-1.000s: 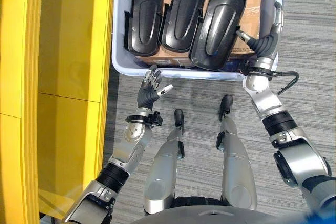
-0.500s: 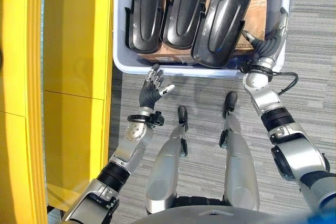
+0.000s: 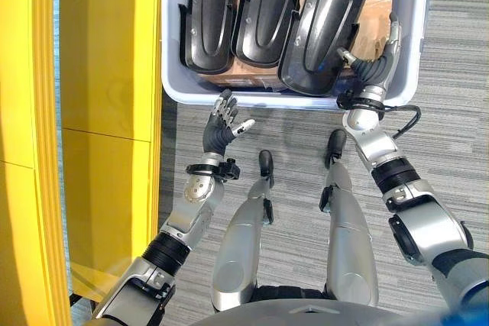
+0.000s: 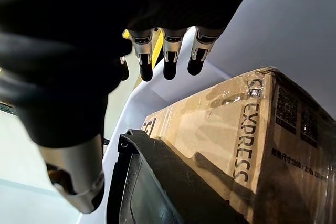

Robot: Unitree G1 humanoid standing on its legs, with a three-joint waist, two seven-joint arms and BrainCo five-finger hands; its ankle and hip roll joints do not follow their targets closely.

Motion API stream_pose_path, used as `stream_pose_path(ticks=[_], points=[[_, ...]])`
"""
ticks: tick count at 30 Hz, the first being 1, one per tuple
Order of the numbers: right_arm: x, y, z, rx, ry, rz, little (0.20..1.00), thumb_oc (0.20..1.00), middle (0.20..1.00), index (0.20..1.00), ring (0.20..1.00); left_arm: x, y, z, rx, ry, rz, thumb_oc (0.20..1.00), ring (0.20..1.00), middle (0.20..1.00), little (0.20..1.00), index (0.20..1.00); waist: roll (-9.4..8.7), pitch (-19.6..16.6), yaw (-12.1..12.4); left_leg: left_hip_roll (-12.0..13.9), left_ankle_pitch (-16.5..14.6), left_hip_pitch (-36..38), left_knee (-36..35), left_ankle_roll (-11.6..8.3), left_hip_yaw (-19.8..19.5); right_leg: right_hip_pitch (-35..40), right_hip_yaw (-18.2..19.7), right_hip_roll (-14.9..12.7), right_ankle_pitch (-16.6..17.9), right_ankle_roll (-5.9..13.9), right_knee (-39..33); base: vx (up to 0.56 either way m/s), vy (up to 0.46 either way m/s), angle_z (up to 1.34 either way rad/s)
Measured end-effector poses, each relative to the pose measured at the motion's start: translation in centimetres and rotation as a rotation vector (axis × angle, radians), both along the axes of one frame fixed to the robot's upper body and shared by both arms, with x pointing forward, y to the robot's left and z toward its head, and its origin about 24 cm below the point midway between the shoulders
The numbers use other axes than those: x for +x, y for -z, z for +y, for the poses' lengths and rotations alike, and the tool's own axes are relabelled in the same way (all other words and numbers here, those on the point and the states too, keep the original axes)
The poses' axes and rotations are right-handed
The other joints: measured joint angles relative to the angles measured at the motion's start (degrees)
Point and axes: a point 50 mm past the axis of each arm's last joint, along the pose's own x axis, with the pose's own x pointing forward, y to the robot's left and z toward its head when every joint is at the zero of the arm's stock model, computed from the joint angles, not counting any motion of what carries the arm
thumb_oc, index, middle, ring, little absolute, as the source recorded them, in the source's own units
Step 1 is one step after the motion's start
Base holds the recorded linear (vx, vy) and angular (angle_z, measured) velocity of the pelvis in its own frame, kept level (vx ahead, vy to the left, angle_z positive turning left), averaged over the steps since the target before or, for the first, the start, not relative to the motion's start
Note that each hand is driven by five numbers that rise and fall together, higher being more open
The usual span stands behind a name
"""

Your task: Move parts from the plastic box to the shelf.

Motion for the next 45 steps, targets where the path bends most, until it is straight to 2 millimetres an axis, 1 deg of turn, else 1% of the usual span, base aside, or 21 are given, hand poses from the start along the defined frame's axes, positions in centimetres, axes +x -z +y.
stream_pose_path(ticks=[5, 6, 7, 11, 15, 20, 22, 28, 29, 30, 31, 32, 34, 35, 36, 37, 38, 39, 40, 42, 45], points=[[0.1, 0.6, -0.1, 0.000, 0.010, 0.026, 1.000, 1.000, 1.000, 1.000, 1.000, 0.0, 0.0, 0.0, -0.001, -0.007, 0.003, 1.000, 1.000, 1.000, 1.000, 1.000, 0.00, 0.00, 0.05, -0.04, 0.00, -1.61, 0.91, 0.00, -0.51, -0.90, -0.41, -0.15, -0.02, -0.02, 0.02, 0.01, 0.004, 0.05], [0.3, 1.4, -0.5, -0.006, 0.030, 0.065, 1.000, 1.000, 1.000, 1.000, 1.000, -0.1, 0.1, 0.0, -0.001, -0.009, 0.007, 1.000, 1.000, 1.000, 1.000, 1.000, 0.00, 0.00, 0.25, -0.07, -0.01, -1.91, 1.07, 0.00, -0.54, -1.11, -0.44, -0.19, 0.01, -0.04, 0.08, 0.00, 0.000, 0.00], [0.3, 1.6, -0.6, -0.007, 0.036, 0.073, 1.000, 1.000, 1.000, 1.000, 1.000, -0.1, 0.1, -0.1, -0.001, -0.007, 0.008, 1.000, 1.000, 1.000, 1.000, 1.000, 0.00, 0.00, 0.34, -0.08, -0.01, -1.94, 1.10, 0.00, -0.56, -1.11, -0.46, -0.22, 0.01, -0.03, 0.10, 0.00, 0.000, 0.00], [0.5, 1.4, -1.0, 0.009, 0.065, 0.070, 1.000, 1.000, 1.000, 1.000, 1.000, -0.1, 0.2, -0.2, 0.000, -0.004, 0.010, 1.000, 1.000, 1.000, 1.000, 1.000, -0.01, 0.00, 0.54, -0.20, -0.02, -2.53, 1.38, 0.02, -0.66, -1.48, -0.53, -0.35, -0.13, 0.19, 0.12, 0.00, 0.000, 0.00], [0.9, -0.1, -1.0, 0.028, 0.088, 0.017, 1.000, 1.000, 1.000, 1.000, 1.000, -0.1, 0.2, -0.3, 0.000, -0.002, 0.009, 1.000, 1.000, 1.000, 1.000, 1.000, -0.01, 0.01, 0.46, -0.49, -0.28, -5.48, 3.07, 0.32, -0.68, -4.05, -0.49, -0.82, -0.07, 0.27, 1.06, 0.01, 0.010, 0.03], [1.0, -0.2, -0.9, 0.022, 0.086, 0.016, 1.000, 1.000, 1.000, 1.000, 1.000, -0.1, 0.1, -0.3, 0.000, -0.002, 0.008, 1.000, 1.000, 1.000, 1.000, 1.000, -0.02, 0.01, 0.62, -0.49, -0.64, -6.22, 4.07, 0.37, -0.74, -4.52, -0.43, -0.92, -0.09, 0.29, 1.48, 0.00, 0.000, 0.00], [1.3, -1.0, -0.5, 0.014, 0.079, -0.005, 1.000, 1.000, 1.000, 1.000, 1.000, -0.1, 0.1, -0.3, -0.003, -0.003, 0.000, 1.000, 1.000, 1.000, 1.000, 1.000, -0.03, 0.01, 0.06, -0.49, -1.08, -7.99, 5.61, 0.47, -0.85, -5.67, -0.39, -1.05, -0.07, 0.32, 1.97, 0.00, 0.001, 0.02], [2.2, -1.8, -0.4, -0.015, 0.092, 0.008, 1.000, 1.000, 1.000, 1.000, 1.000, -0.1, 0.0, -0.2, -0.007, -0.004, -0.005, 1.000, 1.000, 1.000, 1.000, 1.000, -0.08, -0.06, -0.28, -0.53, -2.03, -11.07, 9.25, 0.90, -1.41, -7.06, -0.43, -1.31, -0.21, 0.28, 3.00, 0.00, 0.009, 0.04], [2.4, -2.0, -0.5, -0.009, 0.096, 0.014, 1.000, 1.000, 1.000, 1.000, 1.000, -0.2, 0.1, -0.1, -0.004, -0.007, -0.001, 1.000, 1.000, 1.000, 1.000, 1.000, -0.12, -0.14, -0.31, -0.52, -2.04, -11.83, 9.77, 0.91, -1.65, -7.46, -0.43, -1.31, -0.83, 1.50, 2.93, -0.01, 0.024, 0.04], [2.4, -2.0, -0.5, -0.009, 0.096, 0.014, 1.000, 1.000, 1.000, 1.000, 1.000, -0.2, 0.1, -0.1, -0.004, -0.007, -0.001, 1.000, 1.000, 1.000, 1.000, 1.000, -0.12, -0.14, -0.31, -0.52, -2.04, -11.83, 9.77, 0.91, -1.65, -7.46, -0.43, -1.31, -0.83, 1.50, 2.93, 0.00, 0.000, 0.00], [2.7, -2.5, -0.6, -0.007, 0.103, 0.019, 1.000, 1.000, 1.000, 1.000, 1.000, -0.3, 0.3, -0.1, -0.003, -0.007, 0.004, 1.000, 1.000, 1.000, 1.000, 1.000, 0.01, -0.68, -0.16, 0.13, -1.67, -13.09, 9.49, 0.85, -1.89, -10.25, 0.42, -1.58, -3.66, 3.70, 9.50, -0.01, 0.024, 0.14], [2.7, -2.4, -0.6, 0.000, 0.106, 0.024, 1.000, 1.000, 1.000, 1.000, 1.000, -0.5, 0.6, 0.1, -0.001, -0.011, 0.014, 1.000, 1.000, 1.000, 1.000, 1.000, -0.64, -1.66, 0.21, 0.05, -1.10, -13.87, 9.44, 0.45, -2.07, -10.67, 0.60, -1.33, -4.29, 2.27, 8.97, -0.01, 0.024, 0.11], [2.8, -2.1, -0.7, -0.010, 0.112, 0.039, 1.000, 1.000, 1.000, 1.000, 1.000, -0.6, 0.7, -0.1, 0.000, -0.005, 0.019, 1.000, 1.000, 1.000, 1.000, 1.000, -0.49, -1.87, 0.51, 0.05, -1.13, -14.11, 10.11, 0.61, -1.87, -10.67, 0.72, -1.45, -3.98, 2.04, 8.93, -0.01, 0.012, 0.01], [2.8, -2.1, -0.7, -0.012, 0.112, 0.039, 0.928, 0.928, 0.928, 0.928, 0.928, -0.6, 0.7, -0.1, 0.000, -0.005, 0.018, 1.000, 1.000, 1.000, 1.000, 1.000, -0.46, -1.91, 0.43, -0.02, -1.22, -14.25, 10.24, 0.70, -1.86, -10.67, 0.72, -1.54, -3.97, 2.06, 8.90, 0.00, 0.000, 0.00], [2.8, -2.2, -0.7, -0.015, 0.117, 0.043, 0.583, 0.583, 0.583, 0.583, 0.583, -0.5, 0.7, -0.1, 0.000, -0.004, 0.018, 1.000, 1.000, 1.000, 1.000, 1.000, -0.43, -1.98, 0.42, -0.12, -1.24, -14.46, 10.27, 0.75, -1.85, -10.66, 0.71, -1.65, -3.94, 2.10, 8.65, 0.00, 0.000, 0.00], [2.9, -2.1, -0.8, -0.019, 0.126, 0.052, 0.533, 0.533, 0.533, 0.533, 0.533, -0.6, 0.7, -0.1, 0.000, -0.004, 0.019, 1.000, 1.000, 1.000, 1.000, 1.000, -0.48, -2.35, 0.47, -0.24, -1.22, -14.78, 10.27, 0.76, -1.95, -10.62, 0.71, -1.67, -3.78, 2.31, 8.11, -0.01, 0.026, 0.04], [3.0, -2.0, -1.0, -0.021, 0.133, 0.062, 0.460, 0.460, 0.460, 0.460, 0.460, -0.6, 0.8, -0.2, 0.000, -0.003, 0.022, 1.000, 1.000, 1.000, 1.000, 1.000, -0.47, -2.79, 0.55, -0.33, -1.21, -15.02, 10.29, 0.78, -2.04, -10.61, 0.70, -1.71, -3.49, 2.28, 7.81, -0.01, 0.012, 0.07], [3.1, -1.8, -1.2, -0.032, 0.146, 0.080, 0.341, 0.341, 0.341, 0.341, 0.341, -0.6, 0.8, -0.2, 0.000, -0.002, 0.022, 1.000, 1.000, 1.000, 1.000, 1.000, -0.46, -3.12, 0.70, -0.47, -1.19, -15.00, 10.35, 0.80, -2.14, -10.42, 0.69, -1.84, -3.36, 2.33, 7.72, -0.01, 0.019, 0.06], [3.2, -1.4, -1.3, -0.057, 0.166, 0.110, 0.200, 0.200, 0.200, 0.200, 0.200, -0.6, 0.8, -0.1, 0.000, -0.004, 0.022, 1.000, 1.000, 1.000, 1.000, 1.000, -0.50, -3.39, 0.94, -0.50, -1.25, -14.79, 10.60, 0.82, -2.15, -9.95, 0.66, -1.85, -3.33, 2.35, 7.46, 0.00, 0.009, 0.05], [3.3, -1.0, -1.7, -0.087, 0.202, 0.145, 0.200, 0.200, 0.200, 0.200, 0.200, -0.6, 0.8, -0.1, -0.001, -0.005, 0.024, 1.000, 1.000, 1.000, 1.000, 1.000, -0.43, -3.99, 1.50, -0.56, -1.35, -14.61, 10.68, 0.94, -2.21, -9.38, 0.61, -1.88, -3.33, 2.36, 7.00, 0.00, 0.003, 0.02], [3.3, -0.9, -1.9, -0.113, 0.222, 0.165, 0.200, 0.200, 0.200, 0.200, 0.200, -0.8, 1.0, 0.0, -0.001, -0.007, 0.030, 1.000, 1.000, 1.000, 1.000, 1.000, -0.43, -4.00, 1.59, -0.66, -1.36, -14.79, 11.15, 0.93, -2.78, -8.98, 0.19, -1.95, -3.33, 2.36, 7.02, 0.00, 0.007, 0.07]])
